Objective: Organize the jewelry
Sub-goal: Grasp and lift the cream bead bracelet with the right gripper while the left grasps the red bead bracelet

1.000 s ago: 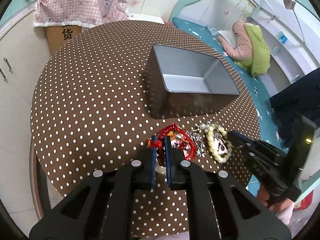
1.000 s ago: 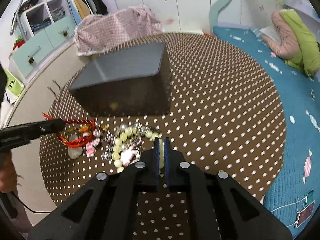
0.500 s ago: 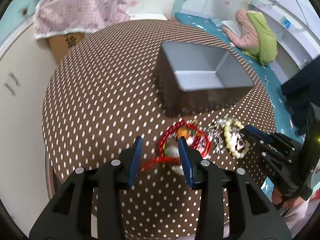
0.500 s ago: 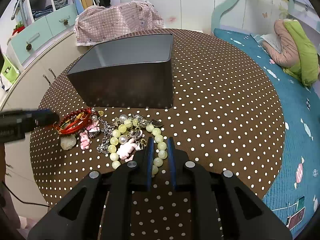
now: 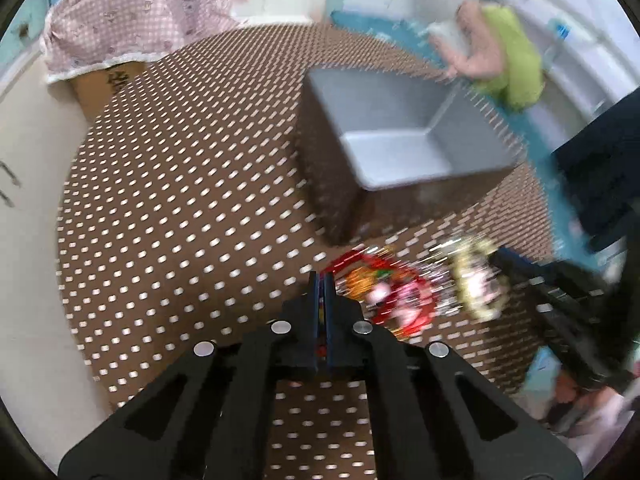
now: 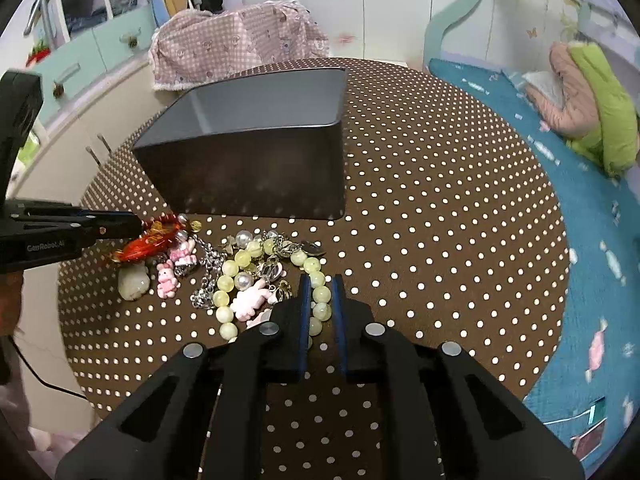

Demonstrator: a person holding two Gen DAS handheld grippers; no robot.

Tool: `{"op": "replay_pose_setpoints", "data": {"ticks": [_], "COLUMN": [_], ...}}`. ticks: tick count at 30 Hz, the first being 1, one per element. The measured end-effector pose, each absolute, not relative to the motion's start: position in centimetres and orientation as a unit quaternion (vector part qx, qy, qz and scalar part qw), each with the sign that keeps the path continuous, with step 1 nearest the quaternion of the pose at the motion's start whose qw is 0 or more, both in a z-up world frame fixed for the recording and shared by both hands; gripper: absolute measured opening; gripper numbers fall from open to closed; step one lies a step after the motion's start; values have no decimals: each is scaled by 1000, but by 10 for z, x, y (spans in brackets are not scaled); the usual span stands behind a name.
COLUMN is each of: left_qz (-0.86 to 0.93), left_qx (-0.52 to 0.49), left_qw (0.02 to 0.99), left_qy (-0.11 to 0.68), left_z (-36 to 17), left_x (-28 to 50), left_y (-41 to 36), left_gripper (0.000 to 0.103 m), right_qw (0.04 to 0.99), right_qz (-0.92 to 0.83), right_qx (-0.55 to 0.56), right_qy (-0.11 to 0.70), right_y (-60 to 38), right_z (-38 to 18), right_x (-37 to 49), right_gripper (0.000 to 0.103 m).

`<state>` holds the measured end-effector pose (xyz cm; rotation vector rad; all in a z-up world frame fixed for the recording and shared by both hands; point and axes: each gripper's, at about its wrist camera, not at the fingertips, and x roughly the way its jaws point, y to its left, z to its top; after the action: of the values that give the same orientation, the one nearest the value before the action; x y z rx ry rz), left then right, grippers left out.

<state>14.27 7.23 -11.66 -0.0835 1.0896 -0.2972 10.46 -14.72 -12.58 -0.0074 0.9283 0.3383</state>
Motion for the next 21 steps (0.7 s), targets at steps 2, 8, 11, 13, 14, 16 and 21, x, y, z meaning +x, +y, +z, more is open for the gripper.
{"op": "replay_pose_setpoints", "data": {"ticks": [2,8,11,13,14,16,21], "left_qz": [-143,-125,-119,-117,-117,-122,-142], "left_qx": [-58,-44,-26,-16,-8,8,74], "left_qw": [849,844,838,835,834,833,824], "left_qy": [506,519,531,538,538,540,544], "left_z": [-111,-117,-126,-132,-133,-135,-137], "left_x": [140,135,139,146,149,154,155], "left_y": [76,79,78,78,76,72,53], "left_gripper": [0,7,15,14,15,15,29], "right_qw": [878,881,881,880,880,878,875], "right_qz": [164,168,168,166,167,168,166], "right_qx": [8,14,10,9,9,6,3], "right_qy": [449,442,442,444,445,447,455], "right_y": [-151,-152,-152,-150,-149,-147,-146], "right_z": [-125,-117,-116,-117,-117,-118,-122], "right_x": [106,105,103,103,103,102,104], "right_gripper": [8,8,8,8,8,8,8]}}
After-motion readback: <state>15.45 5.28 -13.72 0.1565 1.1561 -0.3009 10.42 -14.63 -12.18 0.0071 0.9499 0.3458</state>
